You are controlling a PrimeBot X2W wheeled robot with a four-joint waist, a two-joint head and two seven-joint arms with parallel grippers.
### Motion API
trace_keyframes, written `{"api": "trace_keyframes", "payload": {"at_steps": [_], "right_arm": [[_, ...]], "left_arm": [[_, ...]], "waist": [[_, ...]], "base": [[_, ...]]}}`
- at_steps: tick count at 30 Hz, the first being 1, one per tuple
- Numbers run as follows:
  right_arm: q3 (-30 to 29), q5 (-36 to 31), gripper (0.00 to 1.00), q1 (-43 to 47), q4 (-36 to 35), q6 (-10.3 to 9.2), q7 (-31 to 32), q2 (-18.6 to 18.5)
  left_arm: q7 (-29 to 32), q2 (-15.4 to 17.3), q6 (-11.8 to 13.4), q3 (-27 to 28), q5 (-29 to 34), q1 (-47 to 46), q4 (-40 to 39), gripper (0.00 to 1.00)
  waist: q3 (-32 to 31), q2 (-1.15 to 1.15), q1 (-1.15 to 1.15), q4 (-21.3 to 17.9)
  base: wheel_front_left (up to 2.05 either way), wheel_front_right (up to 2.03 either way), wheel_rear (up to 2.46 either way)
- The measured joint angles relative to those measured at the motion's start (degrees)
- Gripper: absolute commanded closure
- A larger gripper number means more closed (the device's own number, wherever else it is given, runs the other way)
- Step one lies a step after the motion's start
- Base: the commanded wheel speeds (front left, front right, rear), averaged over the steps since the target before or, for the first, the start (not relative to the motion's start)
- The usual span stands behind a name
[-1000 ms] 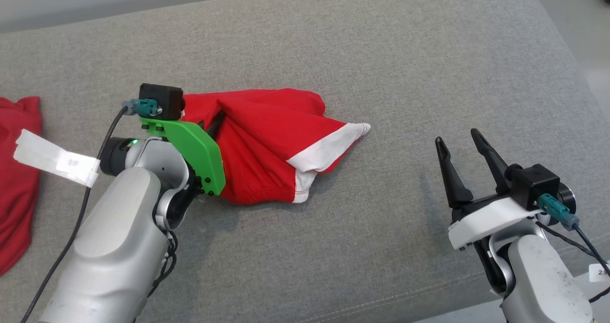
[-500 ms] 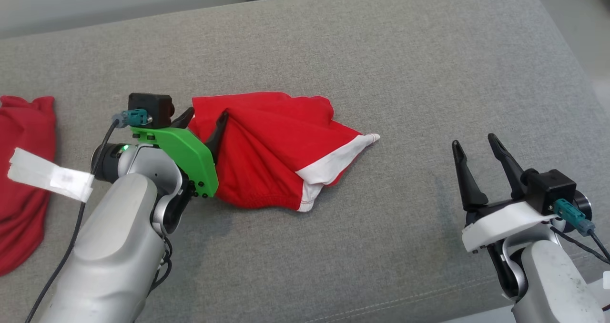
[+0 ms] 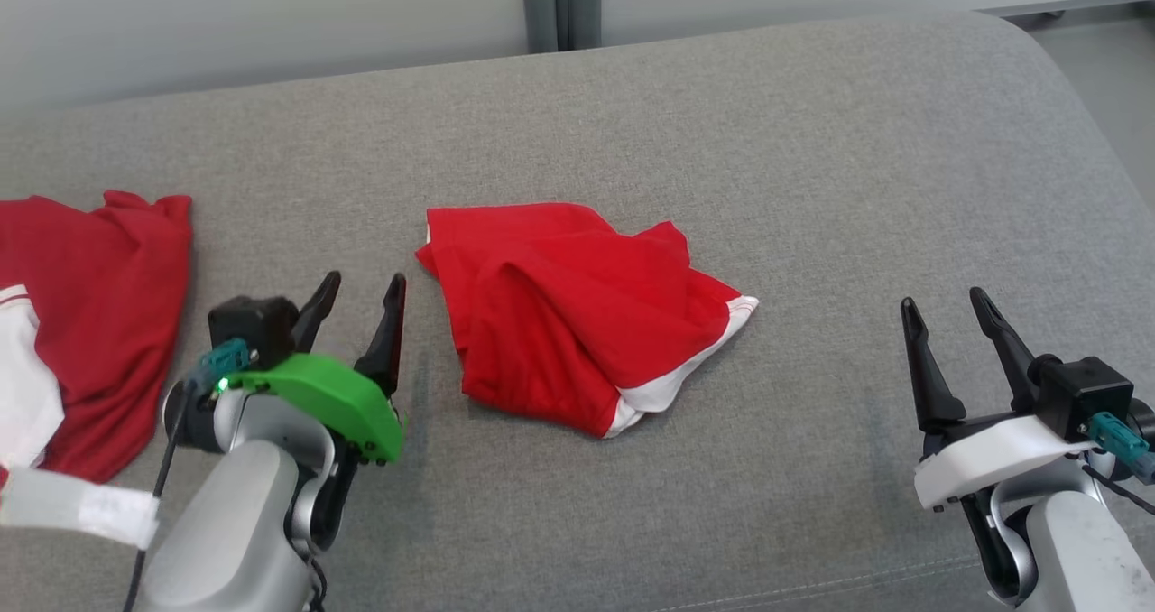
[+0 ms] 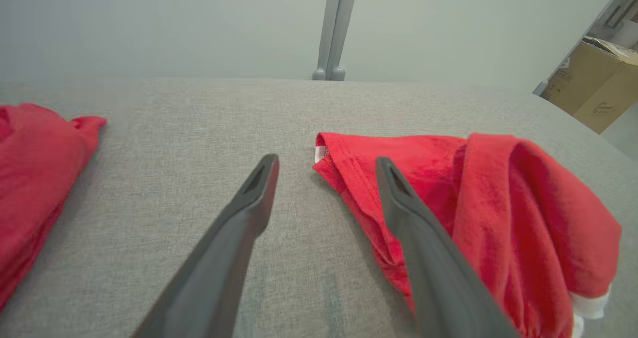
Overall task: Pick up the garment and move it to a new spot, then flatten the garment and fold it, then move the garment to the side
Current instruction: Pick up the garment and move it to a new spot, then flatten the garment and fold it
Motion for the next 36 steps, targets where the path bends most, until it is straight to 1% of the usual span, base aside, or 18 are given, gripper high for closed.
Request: {"api": "trace_keyframes", "payload": {"at_steps": [5, 8, 12, 13, 15, 18, 20, 24, 29, 36], "right_arm": [[-0.58, -0.03, 0.00, 1.74, -0.74, 0.00, 0.00, -0.44], [-0.94, -0.22, 0.00, 2.98, -1.29, 0.00, 0.00, -0.55], [-1.35, -0.29, 0.00, 4.28, -1.65, 0.00, 0.00, -0.80], [-1.33, -0.29, 0.00, 4.30, -1.74, 0.01, 0.00, -0.78], [-1.27, -0.29, 0.00, 4.28, -2.19, 0.02, 0.00, -0.76], [-0.71, -0.37, 0.00, 4.19, -2.47, 0.03, 0.00, -0.62], [0.10, -0.38, 0.00, 3.91, -2.57, 0.04, 0.00, -0.26], [1.23, -0.44, 0.00, 2.87, -2.91, 0.05, 0.00, 0.56], [1.31, -0.44, 0.00, 2.75, -3.05, 0.05, 0.00, 0.55], [1.47, -0.44, 0.00, 1.09, -3.26, 0.07, 0.00, 0.69]], "left_arm": [[-4.50, 0.81, 1.57, 0.62, 1.21, 6.22, -0.90, 0.00], [-4.65, 0.64, 1.74, 0.91, 1.13, 10.02, -1.44, 0.00], [-4.47, -1.29, 1.64, -0.89, 0.86, 12.79, -3.44, 0.00], [-4.11, -1.86, 1.51, -1.60, 0.70, 12.85, -4.11, 0.00], [-3.76, -3.66, 0.44, -2.55, -0.88, 12.87, -4.82, 0.00], [-1.04, -6.43, -1.42, -4.32, -4.17, 13.73, -5.39, 0.00], [1.07, -6.70, -2.47, -6.08, -5.77, 14.84, -5.58, 0.00], [5.32, -6.55, -3.74, -8.47, -7.89, 16.11, -5.76, 0.00], [6.13, -6.50, -3.64, -8.84, -8.73, 16.00, -6.15, 0.00], [7.79, -6.50, -2.12, -9.23, -8.21, 12.49, -6.22, 0.00]], "waist": [[-1.96, 0.00, 0.00, 0.97], [-2.89, 0.00, 0.00, 1.43], [-3.04, 0.00, 0.00, 2.24], [-2.91, 0.00, 0.00, 2.35], [-2.51, 0.00, 0.00, 2.55], [-1.82, 0.00, 0.00, 2.72], [-1.31, 0.00, 0.00, 2.66], [-0.27, 0.00, 0.00, 2.06], [0.92, 0.00, 0.00, 1.12], [3.36, 0.00, 0.00, -0.78]], "base": [[0.00, 0.00, 0.00], [0.00, 0.00, 0.00], [0.00, 0.00, 0.00], [0.00, 0.00, 0.00], [0.00, 0.00, 0.00], [0.00, 0.00, 0.00], [0.00, 0.00, 0.00], [0.00, 0.00, 0.00], [0.00, 0.00, 0.00], [0.00, 0.00, 0.00]]}}
